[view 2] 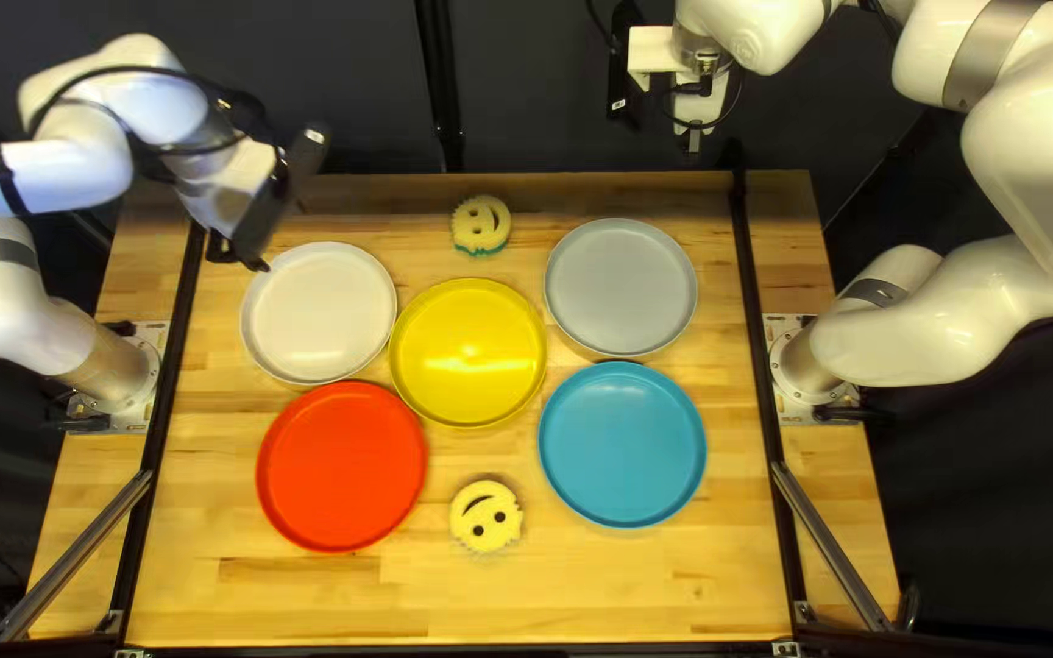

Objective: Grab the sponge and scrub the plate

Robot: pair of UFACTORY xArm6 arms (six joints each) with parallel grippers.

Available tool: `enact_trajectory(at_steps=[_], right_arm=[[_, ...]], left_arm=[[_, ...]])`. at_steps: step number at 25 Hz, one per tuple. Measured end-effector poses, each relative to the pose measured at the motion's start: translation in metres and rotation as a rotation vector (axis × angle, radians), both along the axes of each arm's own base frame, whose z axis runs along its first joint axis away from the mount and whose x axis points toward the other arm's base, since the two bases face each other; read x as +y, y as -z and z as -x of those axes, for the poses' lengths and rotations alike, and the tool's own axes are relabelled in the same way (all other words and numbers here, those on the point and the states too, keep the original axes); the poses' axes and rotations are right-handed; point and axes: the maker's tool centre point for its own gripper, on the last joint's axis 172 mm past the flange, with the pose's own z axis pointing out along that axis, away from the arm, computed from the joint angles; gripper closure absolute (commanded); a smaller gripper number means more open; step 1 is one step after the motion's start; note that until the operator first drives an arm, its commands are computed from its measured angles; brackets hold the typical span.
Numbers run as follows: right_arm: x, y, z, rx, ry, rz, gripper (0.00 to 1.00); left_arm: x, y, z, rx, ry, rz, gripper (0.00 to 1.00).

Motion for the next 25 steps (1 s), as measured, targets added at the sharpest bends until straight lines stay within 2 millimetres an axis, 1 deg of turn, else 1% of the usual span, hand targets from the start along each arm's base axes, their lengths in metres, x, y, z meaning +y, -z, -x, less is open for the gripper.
enact_trajectory(at_steps=[2, 4, 25], right_arm=[[0.0, 0.0, 0.0, 0.0, 0.0, 0.0, 0.0], [0.0, 0.0, 0.0, 0.0, 0.0, 0.0, 0.0], [0.0, 0.0, 0.0, 0.0, 0.0, 0.0, 0.0]], left_arm=[[-0.001, -0.001, 0.014, 0.003, -0.017, -0.007, 0.0], [-0.002, 0.0, 0.023, 0.01, -0.026, -0.009, 0.0], [-0.002, 0.0, 0.024, 0.013, -0.027, -0.009, 0.0]])
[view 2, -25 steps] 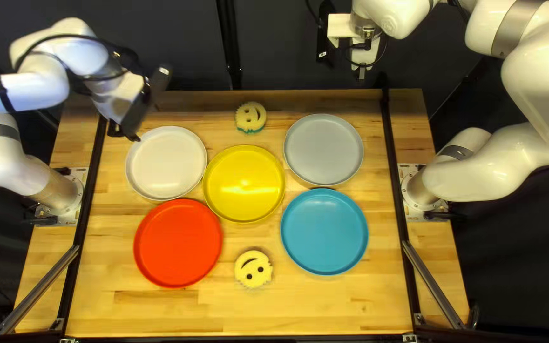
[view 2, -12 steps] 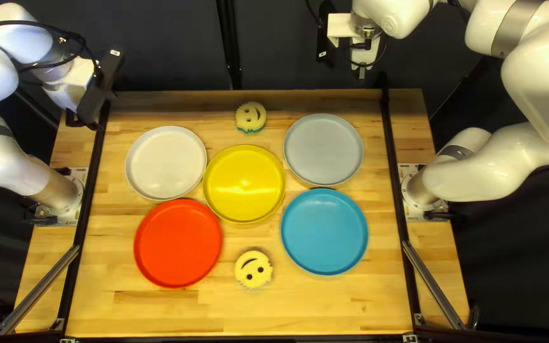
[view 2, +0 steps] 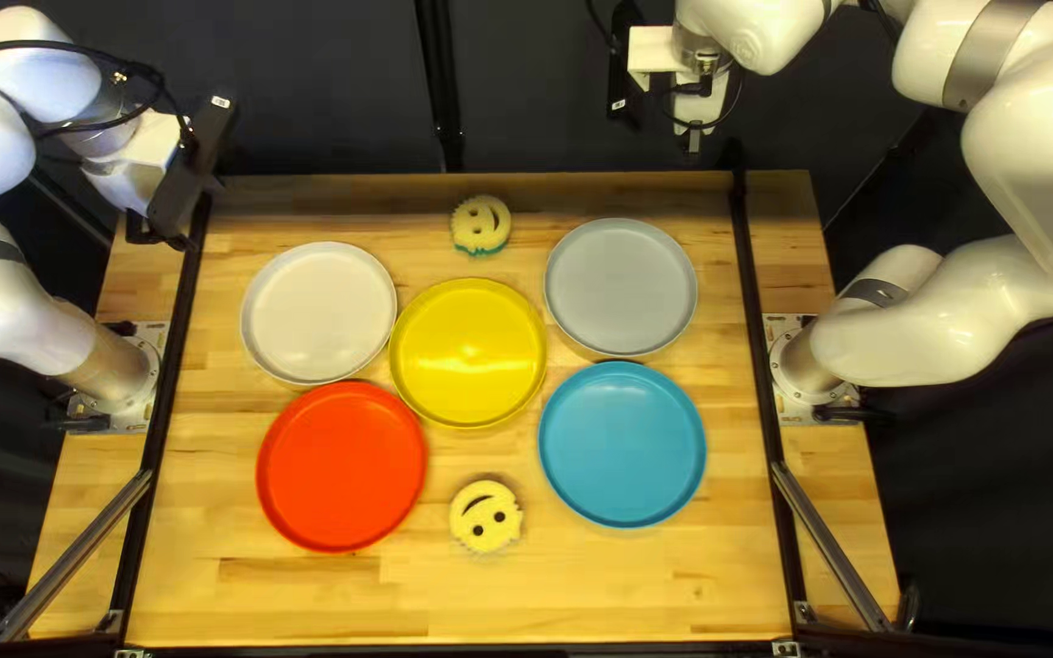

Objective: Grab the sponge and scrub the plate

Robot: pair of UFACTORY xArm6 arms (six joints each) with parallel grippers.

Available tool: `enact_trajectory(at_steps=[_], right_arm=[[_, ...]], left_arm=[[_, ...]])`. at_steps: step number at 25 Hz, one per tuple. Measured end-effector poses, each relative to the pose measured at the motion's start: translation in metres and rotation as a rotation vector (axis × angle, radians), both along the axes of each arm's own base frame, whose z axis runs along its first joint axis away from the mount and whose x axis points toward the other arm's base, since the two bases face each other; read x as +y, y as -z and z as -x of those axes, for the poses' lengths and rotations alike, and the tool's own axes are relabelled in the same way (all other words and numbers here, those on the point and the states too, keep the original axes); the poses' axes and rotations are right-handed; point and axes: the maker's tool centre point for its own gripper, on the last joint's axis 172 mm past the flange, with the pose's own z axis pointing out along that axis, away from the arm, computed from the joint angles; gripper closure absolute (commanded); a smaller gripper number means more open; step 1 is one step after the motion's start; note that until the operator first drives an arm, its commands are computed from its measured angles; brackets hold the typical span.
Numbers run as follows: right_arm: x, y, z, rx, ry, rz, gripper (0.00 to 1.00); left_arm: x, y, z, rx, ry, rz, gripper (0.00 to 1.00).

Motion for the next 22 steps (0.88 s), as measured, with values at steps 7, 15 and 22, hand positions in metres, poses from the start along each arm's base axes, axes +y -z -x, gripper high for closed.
enact_trajectory(at_steps=[7, 15, 22], right_arm=[[0.0, 0.0, 0.0, 0.0, 0.0, 0.0, 0.0], [0.0, 0.001, 0.0, 0.001, 0.0, 0.002, 0.0], [0.007, 0.01, -0.023, -0.022, 0.023, 0.005, 0.0]], left_arm=[[0.0, 0.0, 0.0, 0.0, 0.0, 0.0, 0.0], [0.0, 0.0, 0.0, 0.0, 0.0, 0.0, 0.0], [0.0, 0.0, 0.0, 0.0, 0.0, 0.0, 0.0]])
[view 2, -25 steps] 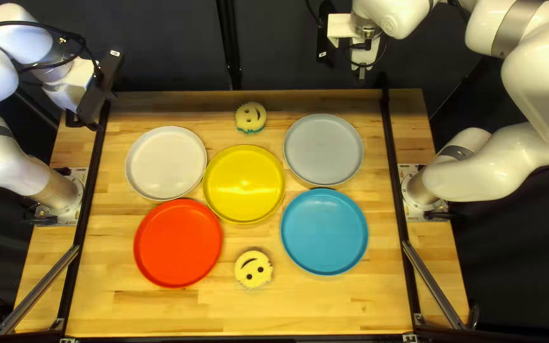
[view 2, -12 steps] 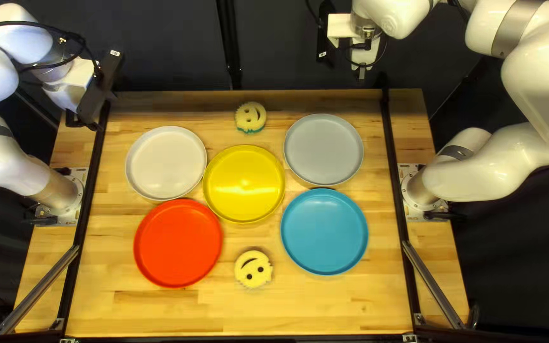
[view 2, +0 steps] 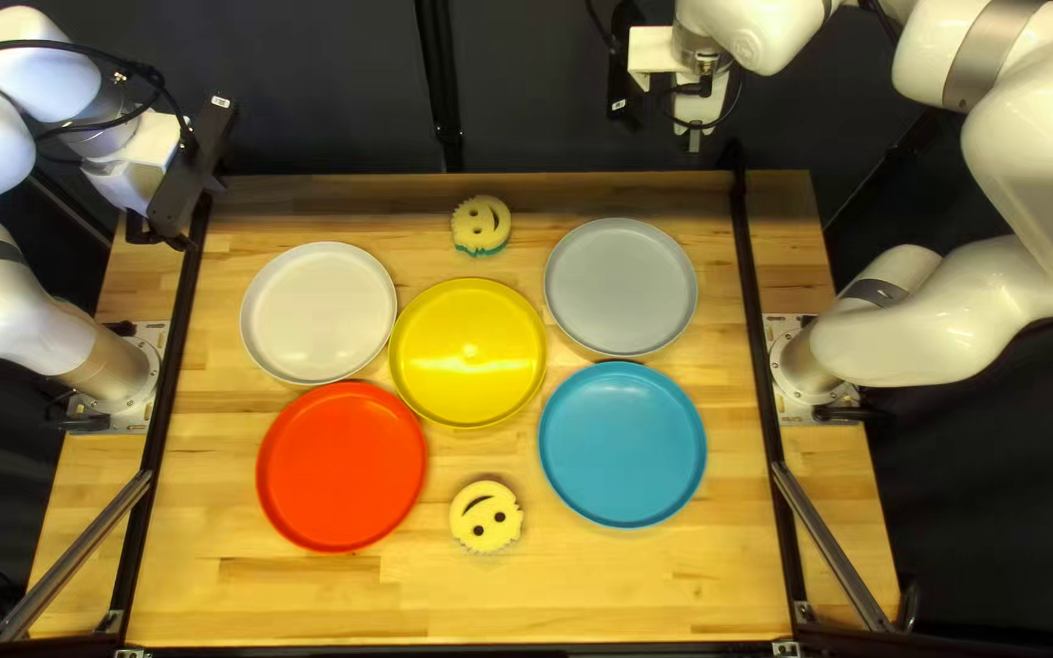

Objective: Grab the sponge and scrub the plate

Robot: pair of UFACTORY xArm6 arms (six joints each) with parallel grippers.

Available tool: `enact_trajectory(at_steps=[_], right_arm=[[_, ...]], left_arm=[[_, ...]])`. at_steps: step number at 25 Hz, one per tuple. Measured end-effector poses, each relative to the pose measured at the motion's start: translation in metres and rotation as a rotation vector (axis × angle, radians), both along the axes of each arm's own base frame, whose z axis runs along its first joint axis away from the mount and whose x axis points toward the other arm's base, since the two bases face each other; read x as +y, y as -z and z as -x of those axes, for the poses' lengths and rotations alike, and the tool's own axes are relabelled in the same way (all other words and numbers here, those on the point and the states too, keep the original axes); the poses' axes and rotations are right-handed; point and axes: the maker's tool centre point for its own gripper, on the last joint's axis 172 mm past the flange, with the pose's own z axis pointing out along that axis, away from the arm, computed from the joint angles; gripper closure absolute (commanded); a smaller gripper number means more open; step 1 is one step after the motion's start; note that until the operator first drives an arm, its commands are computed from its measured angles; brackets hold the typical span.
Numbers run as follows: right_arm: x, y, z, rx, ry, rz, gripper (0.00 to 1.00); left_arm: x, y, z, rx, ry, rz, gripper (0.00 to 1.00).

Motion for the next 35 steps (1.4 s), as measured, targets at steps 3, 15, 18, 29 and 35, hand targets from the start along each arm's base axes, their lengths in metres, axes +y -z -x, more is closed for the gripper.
enact_trajectory(at_steps=[3, 15, 18, 29, 35], right_arm=[[0.004, 0.012, -0.013, -0.019, 0.003, -0.008, 0.0], [-0.004, 0.076, -0.087, -0.089, 0.019, -0.068, 0.0], [-0.011, 0.098, -0.112, -0.094, 0.014, -0.087, 0.0], [-0.012, 0.11, -0.14, -0.099, -0.024, -0.105, 0.0], [-0.012, 0.11, -0.14, -0.099, -0.024, -0.105, 0.0]], left_arm=[[0.0, 0.0, 0.0, 0.0, 0.0, 0.0, 0.0], [0.0, 0.0, 0.0, 0.0, 0.0, 0.0, 0.0], [0.0, 0.0, 0.0, 0.0, 0.0, 0.0, 0.0], [0.0, 0.0, 0.0, 0.0, 0.0, 0.0, 0.0], [0.0, 0.0, 0.0, 0.0, 0.0, 0.0, 0.0]])
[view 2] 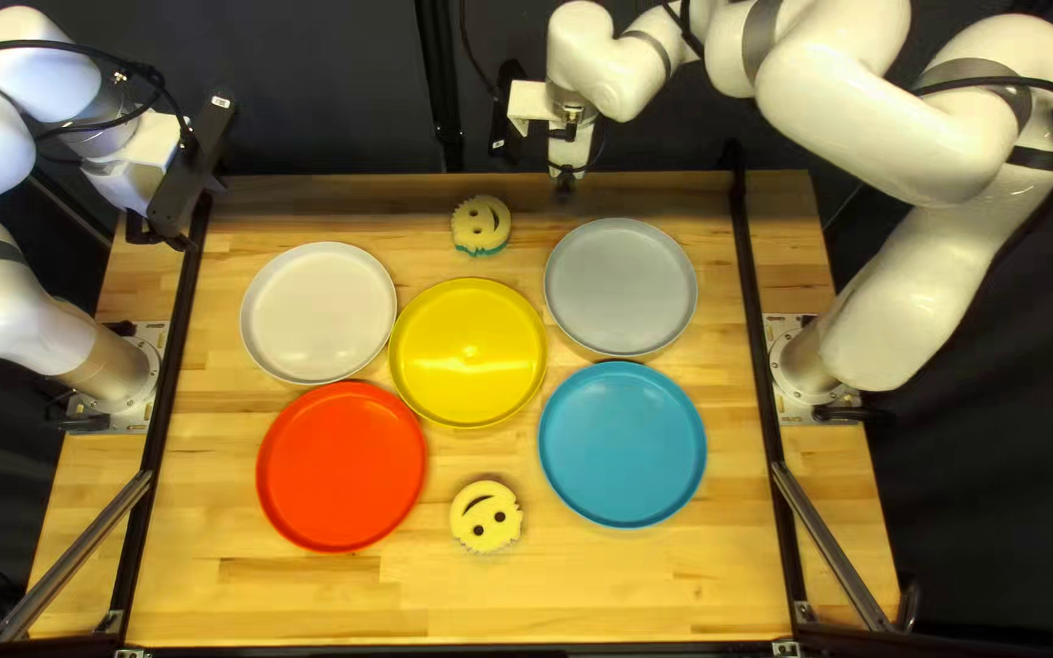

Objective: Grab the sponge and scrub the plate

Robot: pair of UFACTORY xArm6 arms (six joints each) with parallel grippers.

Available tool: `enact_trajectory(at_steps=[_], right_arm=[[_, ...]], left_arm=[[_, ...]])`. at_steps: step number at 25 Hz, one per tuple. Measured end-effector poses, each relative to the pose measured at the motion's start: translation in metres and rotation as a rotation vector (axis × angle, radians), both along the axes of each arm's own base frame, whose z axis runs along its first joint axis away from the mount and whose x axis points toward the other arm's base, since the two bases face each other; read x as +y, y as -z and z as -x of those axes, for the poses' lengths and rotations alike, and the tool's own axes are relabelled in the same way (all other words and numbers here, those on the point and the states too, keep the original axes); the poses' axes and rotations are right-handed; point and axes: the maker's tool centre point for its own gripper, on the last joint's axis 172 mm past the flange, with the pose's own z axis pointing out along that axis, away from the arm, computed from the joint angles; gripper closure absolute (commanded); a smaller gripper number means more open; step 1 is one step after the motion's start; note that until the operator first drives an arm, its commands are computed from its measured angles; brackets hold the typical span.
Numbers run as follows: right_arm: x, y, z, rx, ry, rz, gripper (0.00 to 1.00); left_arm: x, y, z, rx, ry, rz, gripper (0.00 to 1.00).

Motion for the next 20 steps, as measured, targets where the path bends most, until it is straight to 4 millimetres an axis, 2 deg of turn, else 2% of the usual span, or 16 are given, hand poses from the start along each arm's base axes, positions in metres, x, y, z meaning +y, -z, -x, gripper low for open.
enact_trajectory(at_steps=[3, 10, 13, 20], right_arm=[[0.0, 0.006, -0.007, 0.006, 0.0, 0.0, 0.0], [-0.014, 0.035, -0.053, -0.002, 0.013, -0.016, 0.0], [-0.021, 0.045, -0.067, -0.01, 0.017, -0.037, 0.0], [-0.026, 0.042, -0.078, -0.03, 0.025, -0.063, 0.0]], left_arm=[[0.0, 0.0, 0.0, 0.0, 0.0, 0.0, 0.0], [0.0, 0.0, 0.0, 0.0, 0.0, 0.0, 0.0], [0.0, 0.0, 0.0, 0.0, 0.0, 0.0, 0.0], [0.0, 0.0, 0.0, 0.0, 0.0, 0.0, 0.0]])
